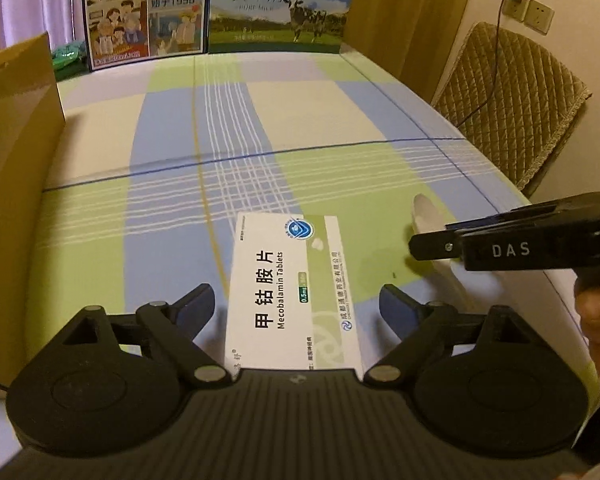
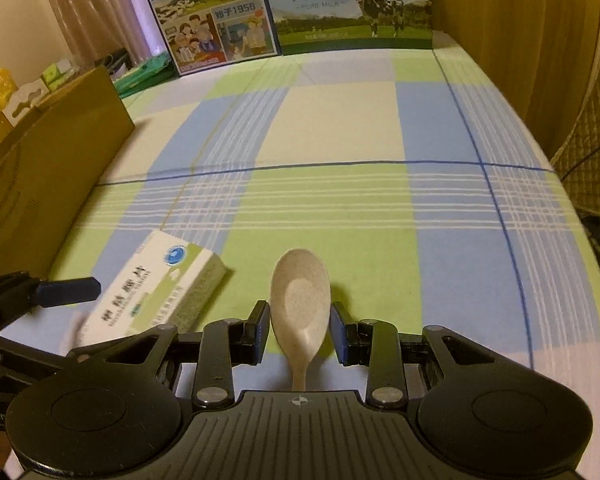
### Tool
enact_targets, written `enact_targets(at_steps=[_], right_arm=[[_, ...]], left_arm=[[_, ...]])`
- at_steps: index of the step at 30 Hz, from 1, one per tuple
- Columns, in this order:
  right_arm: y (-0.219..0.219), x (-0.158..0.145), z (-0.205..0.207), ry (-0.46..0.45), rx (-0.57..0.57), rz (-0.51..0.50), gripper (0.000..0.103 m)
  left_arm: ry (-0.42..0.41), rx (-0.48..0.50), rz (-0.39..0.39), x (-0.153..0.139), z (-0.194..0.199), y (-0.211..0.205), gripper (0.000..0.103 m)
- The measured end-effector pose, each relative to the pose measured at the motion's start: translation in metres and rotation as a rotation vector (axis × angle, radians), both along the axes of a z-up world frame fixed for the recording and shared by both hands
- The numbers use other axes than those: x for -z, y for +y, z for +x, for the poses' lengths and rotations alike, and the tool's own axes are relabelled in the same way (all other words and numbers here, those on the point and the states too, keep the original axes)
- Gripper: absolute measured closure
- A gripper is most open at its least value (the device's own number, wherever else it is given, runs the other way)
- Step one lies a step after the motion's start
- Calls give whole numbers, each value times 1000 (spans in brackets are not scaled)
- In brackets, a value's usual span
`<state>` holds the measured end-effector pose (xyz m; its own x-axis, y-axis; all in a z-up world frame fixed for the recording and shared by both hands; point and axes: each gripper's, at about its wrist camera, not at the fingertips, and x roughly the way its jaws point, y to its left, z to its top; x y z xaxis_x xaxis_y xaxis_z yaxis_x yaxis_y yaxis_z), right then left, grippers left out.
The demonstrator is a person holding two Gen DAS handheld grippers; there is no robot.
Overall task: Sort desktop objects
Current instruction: 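Carry the medicine box and spoon over to the cardboard box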
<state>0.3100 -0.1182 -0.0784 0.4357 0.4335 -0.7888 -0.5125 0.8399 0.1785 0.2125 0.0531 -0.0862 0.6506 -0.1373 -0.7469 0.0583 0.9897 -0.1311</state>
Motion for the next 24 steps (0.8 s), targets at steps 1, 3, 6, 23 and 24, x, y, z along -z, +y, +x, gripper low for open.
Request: enact_targets(at_steps=[1,3,6,23,24], right_arm=[[0,1,0,-13,-2,-13,73],[0,2,2,-21,-2,-18,73],[2,6,4,-16,-6,-20,72],[15,11,8,-43,-5,-55,53],[16,11,8,-45,-6,-58,53]], left_arm=[[2,2,9,1,1,-1,16],[-1,6,28,3,3,-4,16],[-4,19,43,4,5,-8,16],[-4,13,60,9,14,-8,20],[2,11,64,10,15,-8,24]])
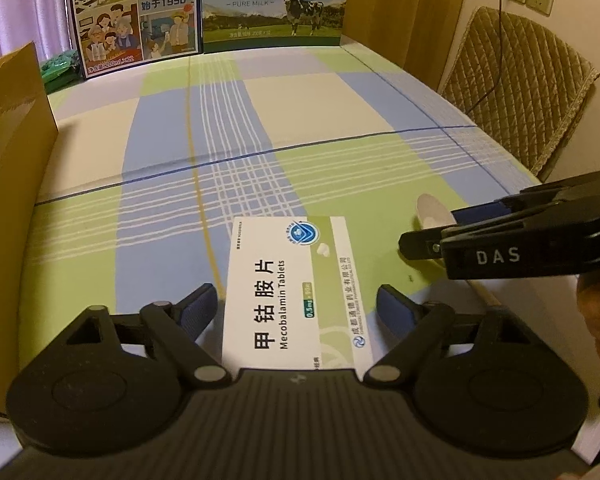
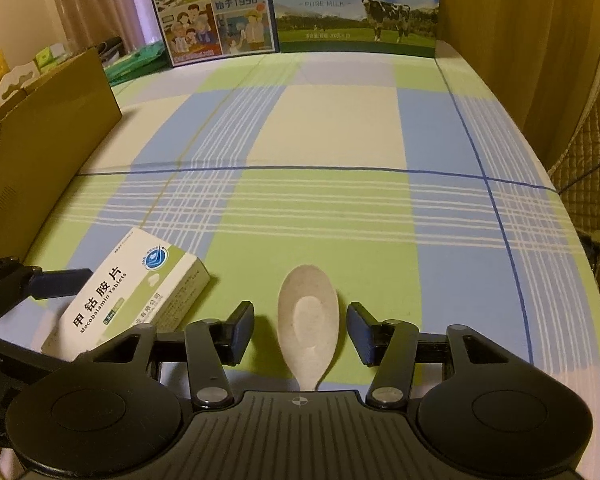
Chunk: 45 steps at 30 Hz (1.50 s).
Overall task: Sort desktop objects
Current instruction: 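Carry the medicine box and spoon over to the cardboard box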
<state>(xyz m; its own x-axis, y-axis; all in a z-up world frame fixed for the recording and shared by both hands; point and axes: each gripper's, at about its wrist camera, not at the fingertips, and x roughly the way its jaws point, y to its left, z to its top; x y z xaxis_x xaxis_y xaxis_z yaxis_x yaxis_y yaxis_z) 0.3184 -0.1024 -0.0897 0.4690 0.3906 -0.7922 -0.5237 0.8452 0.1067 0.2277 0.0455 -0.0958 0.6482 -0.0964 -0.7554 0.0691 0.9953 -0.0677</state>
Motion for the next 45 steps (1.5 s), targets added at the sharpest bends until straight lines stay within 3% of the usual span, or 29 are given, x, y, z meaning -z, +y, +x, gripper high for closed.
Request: enact_targets(at_steps=[4,7,19,25,38,45], right_arm=[[1,1,-1,-6,-3,-9,53],[2,0,-2,-7,-3,-9,54],[4,0,-2,-18,14,-25,55],[6,0,-2,-34,14,-49,73],[10,-32,-7,-136,25,25,73],[11,-45,-4,-149,36,62,73]], left_arm=[[26,2,10,3,2,0,34],[22,7,27,3,0,-2,35],[-5,-9,29,-7,-1,-1,36],[-9,-17,25,-8,-1,-1,36],[-49,-17,1,-19,-3,3,36],[-66,-21,-3,-28,-2,4,36]])
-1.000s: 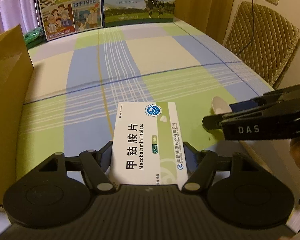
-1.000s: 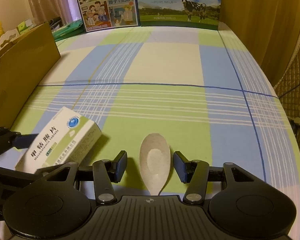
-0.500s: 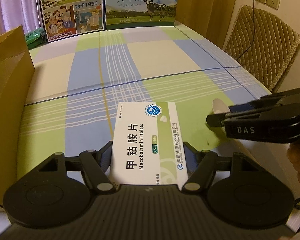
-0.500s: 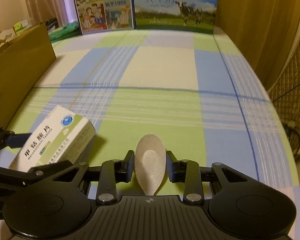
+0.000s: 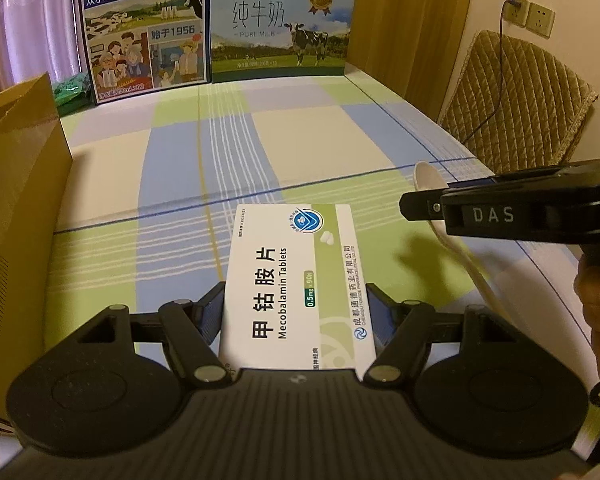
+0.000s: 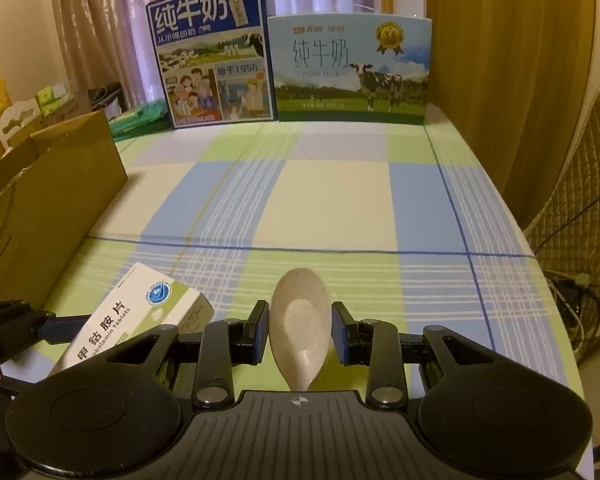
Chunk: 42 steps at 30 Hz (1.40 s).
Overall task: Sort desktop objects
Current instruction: 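Carry the medicine box and spoon over to the cardboard box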
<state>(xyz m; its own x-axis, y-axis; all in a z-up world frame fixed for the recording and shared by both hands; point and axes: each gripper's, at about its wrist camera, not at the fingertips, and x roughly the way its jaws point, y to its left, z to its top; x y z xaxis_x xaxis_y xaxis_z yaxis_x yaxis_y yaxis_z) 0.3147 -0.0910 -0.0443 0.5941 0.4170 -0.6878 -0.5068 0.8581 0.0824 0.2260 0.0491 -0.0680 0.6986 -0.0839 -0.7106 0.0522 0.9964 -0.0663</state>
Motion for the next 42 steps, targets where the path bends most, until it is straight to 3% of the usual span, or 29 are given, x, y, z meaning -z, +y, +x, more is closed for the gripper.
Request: enact_targets(at_steps=[20,29,42], right_arm=[[-24,-21,-24,-5,58,47,73],[-24,-29,-58,3,44,63,73],[16,-76,-97,-42,-66,111,73]], left_arm=[[-37,7,60,-28,-23,4,36],[-66,-5,77,-69,-47,13,36],[-151,-80,110,-126,-91,51,36]])
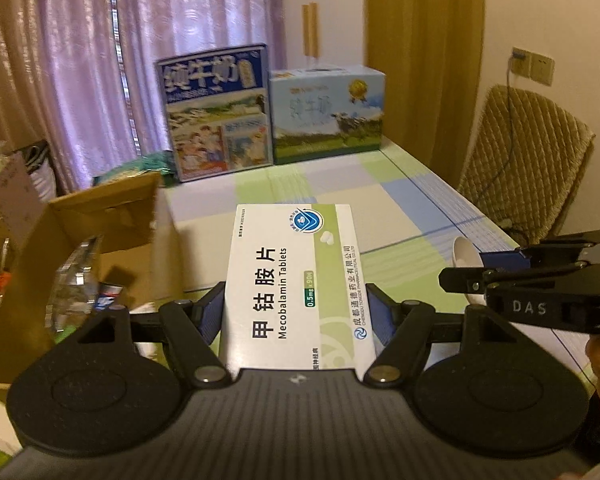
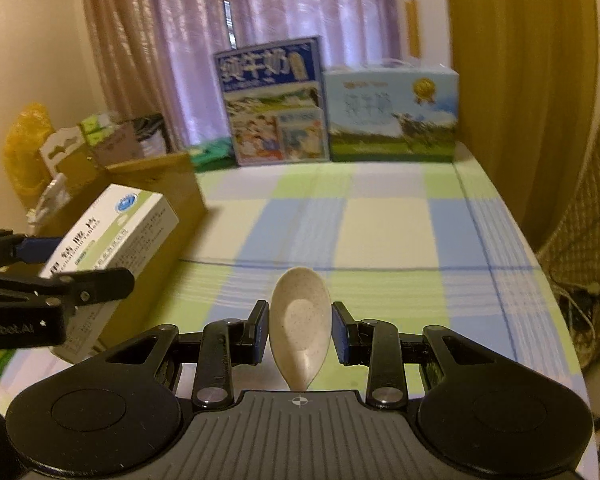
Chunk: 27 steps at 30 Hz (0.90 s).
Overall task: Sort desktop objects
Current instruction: 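Carry the medicine box and spoon over to the cardboard box, then open the left tool over the box while the right tool releases the spoon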
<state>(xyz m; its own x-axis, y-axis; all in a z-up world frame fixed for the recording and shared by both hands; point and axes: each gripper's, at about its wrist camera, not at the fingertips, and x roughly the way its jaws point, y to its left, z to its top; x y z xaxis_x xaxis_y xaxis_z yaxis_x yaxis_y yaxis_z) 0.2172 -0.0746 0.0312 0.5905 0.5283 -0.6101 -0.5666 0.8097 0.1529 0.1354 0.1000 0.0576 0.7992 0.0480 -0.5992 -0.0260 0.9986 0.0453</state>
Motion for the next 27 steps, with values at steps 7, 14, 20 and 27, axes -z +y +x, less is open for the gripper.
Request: enact_targets(at_steps=[7,14,20,27], right_arm=[[45,-35,-24,-57,-95,28,73],[92,-61,-40,-87,-182,53,73],[134,-73,-41,-82,-247,70,73],[183,-76,-31,-57,-298,75,73]], left_arm=[[-30,-83,-19,-18,-33,44,36],[-47,-162,5,-35,-63,96,36],[-38,-215,37,-41,-75,137,36],[-20,-253,31,-39,-74,175,36]])
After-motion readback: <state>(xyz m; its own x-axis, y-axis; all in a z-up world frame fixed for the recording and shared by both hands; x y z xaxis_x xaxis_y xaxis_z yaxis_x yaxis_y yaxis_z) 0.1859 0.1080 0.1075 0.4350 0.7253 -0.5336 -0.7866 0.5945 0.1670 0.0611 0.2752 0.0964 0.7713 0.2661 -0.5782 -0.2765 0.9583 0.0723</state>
